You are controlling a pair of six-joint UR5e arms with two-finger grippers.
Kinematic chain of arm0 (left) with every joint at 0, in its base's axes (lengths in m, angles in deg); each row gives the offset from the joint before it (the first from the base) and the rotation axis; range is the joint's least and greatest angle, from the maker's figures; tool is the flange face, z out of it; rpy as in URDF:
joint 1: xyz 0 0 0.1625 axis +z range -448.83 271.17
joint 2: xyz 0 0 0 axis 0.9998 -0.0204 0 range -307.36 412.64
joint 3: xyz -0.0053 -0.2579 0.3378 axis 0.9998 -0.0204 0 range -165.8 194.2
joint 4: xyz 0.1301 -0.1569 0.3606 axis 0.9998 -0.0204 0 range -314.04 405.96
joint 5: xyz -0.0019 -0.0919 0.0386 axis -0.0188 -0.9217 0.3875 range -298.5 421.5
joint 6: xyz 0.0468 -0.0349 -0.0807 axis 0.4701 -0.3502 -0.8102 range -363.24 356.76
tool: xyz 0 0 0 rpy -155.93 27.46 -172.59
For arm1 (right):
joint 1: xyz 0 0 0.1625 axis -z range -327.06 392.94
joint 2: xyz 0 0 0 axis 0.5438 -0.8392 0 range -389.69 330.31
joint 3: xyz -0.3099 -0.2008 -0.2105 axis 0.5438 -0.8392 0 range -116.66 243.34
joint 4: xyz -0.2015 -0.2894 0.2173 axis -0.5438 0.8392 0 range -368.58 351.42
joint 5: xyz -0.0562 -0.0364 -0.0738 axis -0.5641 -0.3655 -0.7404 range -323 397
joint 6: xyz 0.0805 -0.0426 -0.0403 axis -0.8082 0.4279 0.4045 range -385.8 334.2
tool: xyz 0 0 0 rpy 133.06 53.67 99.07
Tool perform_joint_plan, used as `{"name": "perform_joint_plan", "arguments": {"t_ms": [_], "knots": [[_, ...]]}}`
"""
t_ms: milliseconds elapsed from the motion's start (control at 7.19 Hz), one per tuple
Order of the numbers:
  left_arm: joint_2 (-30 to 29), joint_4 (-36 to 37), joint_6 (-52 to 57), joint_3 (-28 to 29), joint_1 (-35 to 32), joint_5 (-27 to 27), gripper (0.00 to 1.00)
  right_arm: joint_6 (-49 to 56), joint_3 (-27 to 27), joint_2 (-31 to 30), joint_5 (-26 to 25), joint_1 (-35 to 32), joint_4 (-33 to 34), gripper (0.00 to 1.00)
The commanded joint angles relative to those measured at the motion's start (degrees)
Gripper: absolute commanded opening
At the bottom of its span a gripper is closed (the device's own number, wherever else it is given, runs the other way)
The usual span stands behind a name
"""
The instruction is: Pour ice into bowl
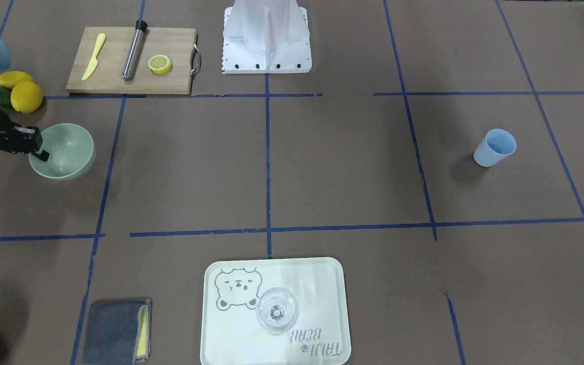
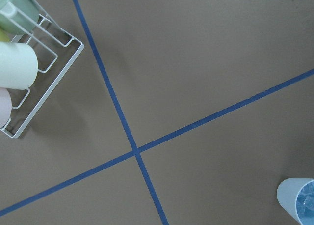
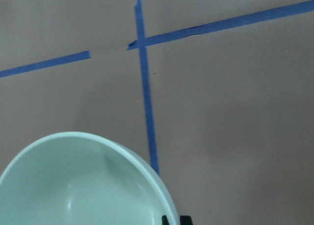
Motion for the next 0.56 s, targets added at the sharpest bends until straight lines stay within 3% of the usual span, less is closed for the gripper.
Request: {"name": "perform_joint_plan", "arguments": {"t_ms": [0,139,417], "knots": [[0.07,-3.02,-2.35,-0.05,3.28,-1.92,1.0,-12.15,0.52,7.02,-3.42,5.61,0.25,0.0],[0.07,-4.95,-3.68,-0.05,3.89,-2.01,1.0,-16.74,0.52,10.88,-6.67,9.64,0.86,0.0],[0.07,-6.97,-4.04,0.04,4.86,-2.01,1.0,-23.7,0.6,23.68,-13.44,16.06,15.11,0.0]]}}
